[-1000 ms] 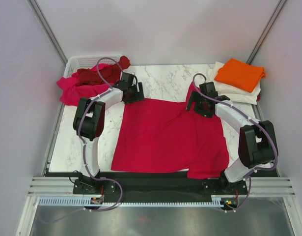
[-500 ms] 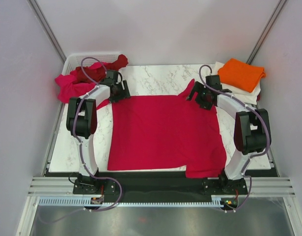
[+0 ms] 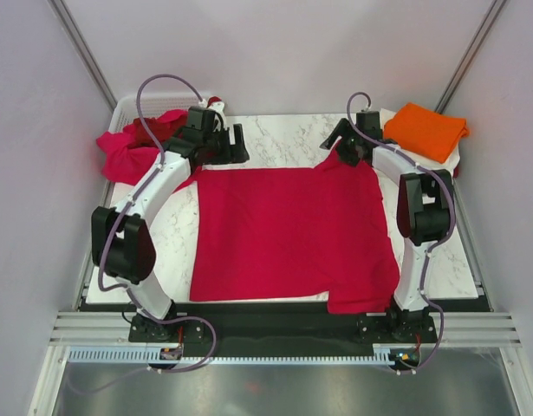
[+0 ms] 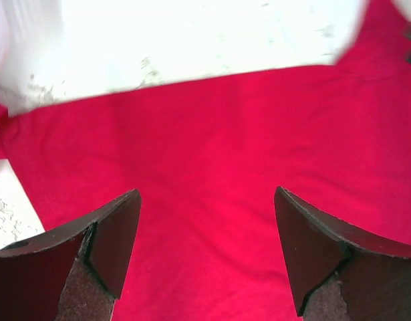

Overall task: Fold and stack the t-shirts
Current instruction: Flatten the tshirt out

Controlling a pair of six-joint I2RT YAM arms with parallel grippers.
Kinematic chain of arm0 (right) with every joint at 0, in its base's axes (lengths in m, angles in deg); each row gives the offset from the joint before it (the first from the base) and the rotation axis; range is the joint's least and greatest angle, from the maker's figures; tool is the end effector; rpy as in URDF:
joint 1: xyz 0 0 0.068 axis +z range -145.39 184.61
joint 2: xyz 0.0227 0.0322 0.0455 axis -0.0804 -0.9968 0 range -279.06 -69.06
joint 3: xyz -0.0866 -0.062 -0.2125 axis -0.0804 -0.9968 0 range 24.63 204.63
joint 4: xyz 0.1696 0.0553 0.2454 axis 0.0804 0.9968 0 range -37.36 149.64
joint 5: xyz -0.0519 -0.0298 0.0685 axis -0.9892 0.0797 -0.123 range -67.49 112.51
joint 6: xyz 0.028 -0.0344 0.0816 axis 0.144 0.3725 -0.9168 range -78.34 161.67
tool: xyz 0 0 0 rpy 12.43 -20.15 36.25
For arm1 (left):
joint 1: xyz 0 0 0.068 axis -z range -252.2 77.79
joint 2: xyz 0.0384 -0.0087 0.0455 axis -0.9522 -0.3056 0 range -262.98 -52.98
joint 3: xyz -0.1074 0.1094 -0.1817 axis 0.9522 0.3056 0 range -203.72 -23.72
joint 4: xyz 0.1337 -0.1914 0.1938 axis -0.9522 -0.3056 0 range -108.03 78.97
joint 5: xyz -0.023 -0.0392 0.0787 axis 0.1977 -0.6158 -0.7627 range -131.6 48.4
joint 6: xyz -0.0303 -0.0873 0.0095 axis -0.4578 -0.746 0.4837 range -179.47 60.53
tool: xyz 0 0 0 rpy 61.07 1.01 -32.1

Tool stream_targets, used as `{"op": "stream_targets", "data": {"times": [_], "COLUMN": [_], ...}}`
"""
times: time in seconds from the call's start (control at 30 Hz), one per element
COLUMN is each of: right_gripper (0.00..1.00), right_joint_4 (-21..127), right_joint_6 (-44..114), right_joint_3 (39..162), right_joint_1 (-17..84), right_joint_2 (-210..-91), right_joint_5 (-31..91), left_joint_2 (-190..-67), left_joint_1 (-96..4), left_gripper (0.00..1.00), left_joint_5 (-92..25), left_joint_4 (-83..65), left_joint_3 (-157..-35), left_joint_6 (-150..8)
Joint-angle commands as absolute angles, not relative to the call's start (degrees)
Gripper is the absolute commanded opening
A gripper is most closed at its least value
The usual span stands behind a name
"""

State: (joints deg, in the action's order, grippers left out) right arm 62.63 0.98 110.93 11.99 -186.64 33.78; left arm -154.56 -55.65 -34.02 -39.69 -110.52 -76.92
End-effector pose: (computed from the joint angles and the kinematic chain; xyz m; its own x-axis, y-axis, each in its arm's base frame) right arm 0.5147 0.0831 0.1133 -0.6731 0.5576 -0.4858 0.2206 0.7784 0.5877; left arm 0.4518 -0.1458 0.2127 -0.7408 -0.0899 -0.6657 0.1594 0.9392 -0.3043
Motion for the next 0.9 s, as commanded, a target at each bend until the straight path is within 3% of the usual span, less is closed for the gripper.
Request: {"op": "stream_targets", "data": {"times": [0.0,0.17,0.43,0.87], "right_gripper": [0.82,0.78,0.75,0.6], "right_joint_4": [64.04,69.07,71.27,72.76], "right_joint_6": [1.67,5.0,4.66,4.84], "right_joint_3": [117.69,123.76,122.28,126.76], "right_joint_1": [12.78,13.31,14.28,15.16], "right_joint_2": [-189.81,-193.25,-192.54,-198.26], "right_joint_5": [28.77,24.45,20.67,19.62], "left_joint_2": [-149.24,-147.65,-145.45,-144.22], "left_joint_1": [-53.75,-53.4,-53.31,-53.31], "left_gripper": [0.88,0.88,0.88,0.88], "left_joint_5": [-35.79,-34.39,-32.46,-32.81], "left_joint_4": [-37.67,-35.9,-34.23,-33.44], "left_joint_3": [-108.1,-104.75,-103.0,-102.02], "left_joint_6": [-72.56,-72.56,-73.62,-73.18]}}
